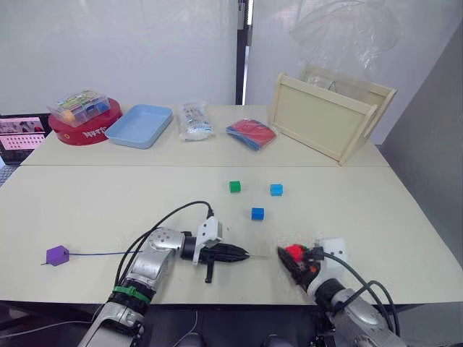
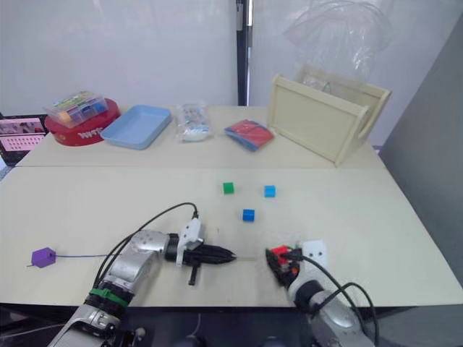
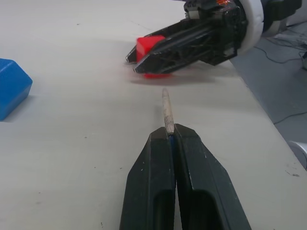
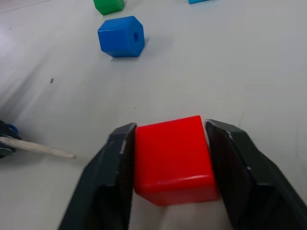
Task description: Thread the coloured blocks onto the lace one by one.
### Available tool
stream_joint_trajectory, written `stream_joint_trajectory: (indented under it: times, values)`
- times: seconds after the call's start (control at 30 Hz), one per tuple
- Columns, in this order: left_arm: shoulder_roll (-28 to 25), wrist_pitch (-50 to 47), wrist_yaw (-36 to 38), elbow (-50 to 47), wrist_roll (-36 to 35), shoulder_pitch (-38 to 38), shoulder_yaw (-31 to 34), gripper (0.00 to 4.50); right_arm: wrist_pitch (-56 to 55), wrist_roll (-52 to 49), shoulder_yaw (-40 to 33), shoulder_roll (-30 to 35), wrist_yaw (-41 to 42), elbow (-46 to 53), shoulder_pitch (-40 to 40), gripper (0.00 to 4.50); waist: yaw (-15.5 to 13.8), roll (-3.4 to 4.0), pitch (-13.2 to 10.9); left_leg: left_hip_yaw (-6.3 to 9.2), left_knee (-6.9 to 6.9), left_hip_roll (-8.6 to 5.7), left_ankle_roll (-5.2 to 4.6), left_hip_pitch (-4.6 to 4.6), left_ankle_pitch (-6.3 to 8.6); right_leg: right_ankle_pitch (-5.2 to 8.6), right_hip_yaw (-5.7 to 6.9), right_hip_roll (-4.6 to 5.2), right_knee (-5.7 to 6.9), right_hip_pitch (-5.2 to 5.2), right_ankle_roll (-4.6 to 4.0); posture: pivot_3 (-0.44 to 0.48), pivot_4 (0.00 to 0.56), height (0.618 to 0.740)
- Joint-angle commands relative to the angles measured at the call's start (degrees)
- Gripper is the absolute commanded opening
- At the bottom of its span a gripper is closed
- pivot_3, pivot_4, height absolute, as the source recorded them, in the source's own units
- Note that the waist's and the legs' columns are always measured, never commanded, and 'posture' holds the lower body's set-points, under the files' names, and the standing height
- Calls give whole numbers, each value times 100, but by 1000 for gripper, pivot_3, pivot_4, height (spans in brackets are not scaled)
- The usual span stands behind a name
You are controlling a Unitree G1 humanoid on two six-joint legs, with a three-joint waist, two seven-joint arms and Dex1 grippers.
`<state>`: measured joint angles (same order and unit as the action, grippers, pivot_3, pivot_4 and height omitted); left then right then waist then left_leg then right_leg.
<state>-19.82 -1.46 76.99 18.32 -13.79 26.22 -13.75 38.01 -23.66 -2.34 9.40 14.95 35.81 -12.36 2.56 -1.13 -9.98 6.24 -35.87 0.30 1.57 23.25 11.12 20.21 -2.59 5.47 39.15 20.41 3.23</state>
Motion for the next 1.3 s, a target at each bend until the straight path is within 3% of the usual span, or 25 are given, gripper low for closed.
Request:
stream_joint_trajectory:
  times: [0.03, 0.1, 0.23, 0.3, 0.4, 0.47, 0.53, 0.67, 0.83, 0.93, 1.17, 1.3]
  values:
    - [88, 103, 13, -63, -75, 35, -32, 0, 456, -623, -341, 302, 189, 538, 118, 3932, -8, 0, 0, 0, 0, 0, 0, 1, 0, 0, 0, 1, -1, 0, 0, 0, 150, 740]
    - [121, 106, -3, -74, -76, 21, -29, 0, 719, -1148, -647, 830, 666, 680, 254, 4482, -13, 0, 0, 0, -2, -1, 0, 3, 0, 0, 0, 2, -4, -1, 0, 0, 150, 740]
    - [211, 173, -82, -80, -44, -61, -38, 0, 1094, -2110, -1471, 2394, 1823, 530, 868, 4482, -12, 3, -2, -2, -6, -5, -1, -2, 0, 0, 1, 4, -9, -13, 0, 0, 150, 740]
    - [233, 224, -100, -104, -19, -143, -66, 0, 870, -1817, -1317, 3317, 2572, 311, 1177, 4482, -1, 18, -4, 1, -5, -1, -5, -5, 3, 0, 5, -1, -12, -17, 0, 0, 150, 740]
    - [271, 242, -165, -168, -18, -226, -83, 0, -62, -879, -460, 4642, 3838, -181, 1721, 4482, -6, 18, -1, -3, -5, 0, -11, -6, 6, 0, 5, -2, -21, -20, 0, 0, 150, 740]
    - [284, 252, -195, -181, -17, -240, -89, 0, -498, -524, -102, 4967, 4235, -485, 2004, 4482, -16, 17, -2, -4, -7, -1, -13, -3, 7, 0, 6, 0, -23, -21, 0, 0, 150, 740]
    - [306, 274, -278, -258, 1, -322, -106, 0, -1214, 279, 758, 5173, 4864, -1046, 2712, 4482, 9, 17, -2, -4, -10, -1, -12, 2, 7, 0, 8, 1, -27, -23, 0, 0, 150, 740]
    - [316, 248, -383, -391, -3, -411, -121, 0, -1936, 1062, 1628, 5031, 5402, -1833, 3446, 4482, -8, 17, -2, -7, -11, -7, -11, 0, 7, 0, 6, 9, -27, -21, 1, 0, 150, 740]
    - [278, 211, -443, -492, -16, -457, -126, 0, -2249, 1550, 2113, 4679, 5677, -2446, 3768, 4482, -26, 15, -3, -7, -11, -10, -9, 6, 5, 0, 7, 15, -30, -20, 1, 0, 150, 740]
    - [244, 204, -465, -533, -20, -481, -119, 0, -2042, 1655, 2172, 4499, 5635, -2646, 3781, 3681, -28, 15, -3, -5, -10, -11, -9, 6, 5, 0, 8, 15, -28, -18, 1, 0, 150, 740]
    - [212, 291, -461, -433, 36, -428, -154, 0, -1309, 1341, 1984, 4159, 5571, -2390, 3731, 1248, -7, 15, -2, -4, -10, -9, -8, 0, 5, 0, 8, 13, -24, -19, 1, 0, 150, 740]
    - [256, 375, -545, -281, 94, -265, -120, 0, -553, 1020, 1903, 3874, 5332, -1938, 3689, 1192, -15, 16, -3, -3, -10, -9, -8, 2, 5, 0, 8, 13, -23, -18, 1, 0, 150, 740]
